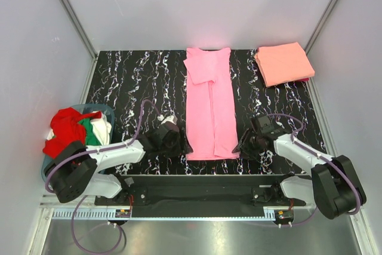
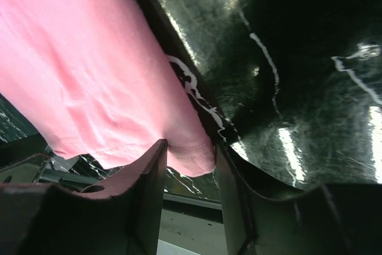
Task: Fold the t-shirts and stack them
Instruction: Fold the tshirt
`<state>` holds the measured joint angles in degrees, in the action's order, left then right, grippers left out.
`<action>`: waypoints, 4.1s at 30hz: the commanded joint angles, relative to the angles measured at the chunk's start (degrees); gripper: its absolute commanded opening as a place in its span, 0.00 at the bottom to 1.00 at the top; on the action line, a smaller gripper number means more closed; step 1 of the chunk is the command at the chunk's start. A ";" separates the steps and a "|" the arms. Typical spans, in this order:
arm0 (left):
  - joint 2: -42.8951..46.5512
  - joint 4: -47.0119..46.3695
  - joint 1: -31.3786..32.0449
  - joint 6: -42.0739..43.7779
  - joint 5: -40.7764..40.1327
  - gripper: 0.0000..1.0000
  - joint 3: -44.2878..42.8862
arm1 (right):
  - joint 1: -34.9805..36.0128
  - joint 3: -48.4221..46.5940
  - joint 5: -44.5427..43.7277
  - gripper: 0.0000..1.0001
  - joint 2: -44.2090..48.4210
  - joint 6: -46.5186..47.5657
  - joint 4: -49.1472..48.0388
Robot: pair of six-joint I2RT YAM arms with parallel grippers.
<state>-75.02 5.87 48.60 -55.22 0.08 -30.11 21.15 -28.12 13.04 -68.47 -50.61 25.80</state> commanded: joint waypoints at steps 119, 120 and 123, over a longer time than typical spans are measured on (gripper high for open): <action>-20.95 15.51 -16.52 19.98 12.57 0.65 -41.71 | -4.45 -37.46 9.27 0.31 -31.28 15.89 -2.33; -21.21 12.70 -15.91 19.37 14.23 0.65 -40.31 | -4.45 -36.84 9.46 0.29 -31.81 16.33 -2.51; -23.49 8.48 -15.38 17.43 15.48 0.63 -34.86 | -4.45 -34.29 8.85 0.26 -33.66 16.68 -4.44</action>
<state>-97.01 25.23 33.50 -34.52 11.33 -68.53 16.82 -63.79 18.24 -101.25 -34.13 26.98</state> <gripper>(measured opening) 0.637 0.270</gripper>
